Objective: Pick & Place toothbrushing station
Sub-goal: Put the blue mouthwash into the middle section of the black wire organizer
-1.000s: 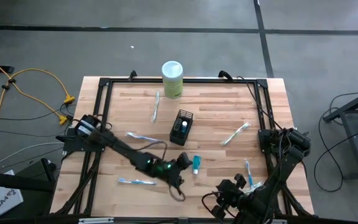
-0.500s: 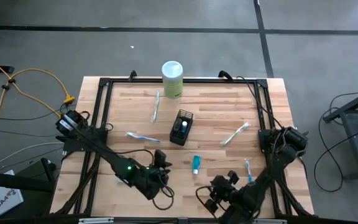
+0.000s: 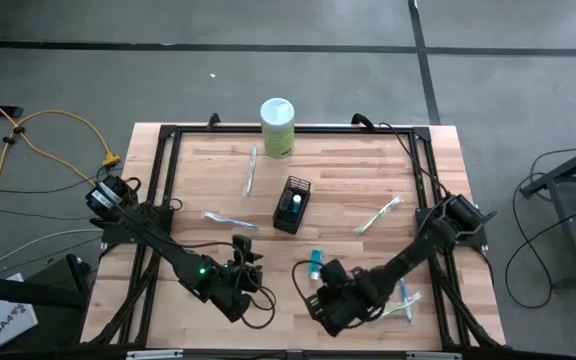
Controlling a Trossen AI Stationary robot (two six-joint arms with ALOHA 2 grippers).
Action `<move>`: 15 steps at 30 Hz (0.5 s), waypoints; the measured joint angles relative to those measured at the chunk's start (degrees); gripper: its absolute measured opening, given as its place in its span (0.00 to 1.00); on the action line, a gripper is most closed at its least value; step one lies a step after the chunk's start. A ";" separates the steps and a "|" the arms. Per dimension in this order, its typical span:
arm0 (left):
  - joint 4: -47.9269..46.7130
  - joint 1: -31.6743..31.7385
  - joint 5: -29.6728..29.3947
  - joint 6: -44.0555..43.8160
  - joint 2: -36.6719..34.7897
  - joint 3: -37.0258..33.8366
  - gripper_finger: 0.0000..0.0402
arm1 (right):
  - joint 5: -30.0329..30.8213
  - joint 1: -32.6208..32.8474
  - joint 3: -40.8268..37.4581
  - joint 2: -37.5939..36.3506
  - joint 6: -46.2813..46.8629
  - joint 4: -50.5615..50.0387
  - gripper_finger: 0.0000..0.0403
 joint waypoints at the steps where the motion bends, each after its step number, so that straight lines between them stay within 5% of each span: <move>1: -0.55 -0.24 0.03 -0.41 0.00 0.00 0.35 | -0.38 -0.26 0.00 -0.01 -0.56 0.92 0.27; 15: -5.13 -8.59 0.20 -1.92 0.00 0.00 0.35 | 6.41 -0.45 0.00 0.00 12.63 1.60 0.27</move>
